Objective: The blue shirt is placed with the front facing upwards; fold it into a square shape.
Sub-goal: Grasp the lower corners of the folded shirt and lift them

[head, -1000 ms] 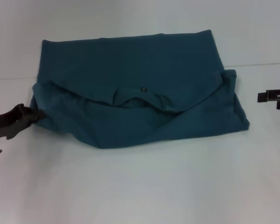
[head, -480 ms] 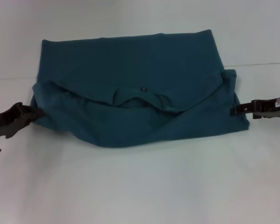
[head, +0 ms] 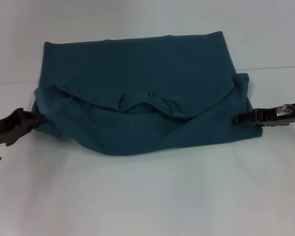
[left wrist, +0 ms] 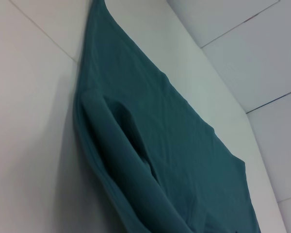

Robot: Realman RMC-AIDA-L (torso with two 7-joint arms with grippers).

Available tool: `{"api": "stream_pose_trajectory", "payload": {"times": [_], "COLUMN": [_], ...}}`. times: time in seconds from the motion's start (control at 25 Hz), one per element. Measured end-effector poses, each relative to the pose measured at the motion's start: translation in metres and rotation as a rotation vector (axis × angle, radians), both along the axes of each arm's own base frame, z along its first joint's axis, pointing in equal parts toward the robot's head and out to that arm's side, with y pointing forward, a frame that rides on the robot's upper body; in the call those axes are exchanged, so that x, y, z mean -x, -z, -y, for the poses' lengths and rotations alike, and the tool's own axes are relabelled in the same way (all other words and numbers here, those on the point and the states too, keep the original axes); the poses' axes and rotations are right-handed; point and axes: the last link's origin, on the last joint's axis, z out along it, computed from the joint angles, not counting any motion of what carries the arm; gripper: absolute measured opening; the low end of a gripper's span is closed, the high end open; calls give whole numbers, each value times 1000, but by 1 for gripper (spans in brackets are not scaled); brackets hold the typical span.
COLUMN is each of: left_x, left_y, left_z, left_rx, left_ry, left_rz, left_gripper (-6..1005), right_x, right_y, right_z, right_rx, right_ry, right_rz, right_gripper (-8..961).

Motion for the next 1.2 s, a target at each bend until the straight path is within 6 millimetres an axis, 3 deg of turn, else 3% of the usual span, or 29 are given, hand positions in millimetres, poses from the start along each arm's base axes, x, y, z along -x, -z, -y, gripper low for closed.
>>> {"api": "stream_pose_trajectory", "payload": {"times": [1.2], "left_x": [3], "left_y": [3], "left_z": [2], "left_rx": [-10], "left_ry": [-10], "left_rz": [3], "left_gripper": [34], "right_x": [6], "right_y": [18], "right_z": [5], "right_rx": [45], "right_ry": [-24], "right_rz": [-2], "right_gripper": [847]}}
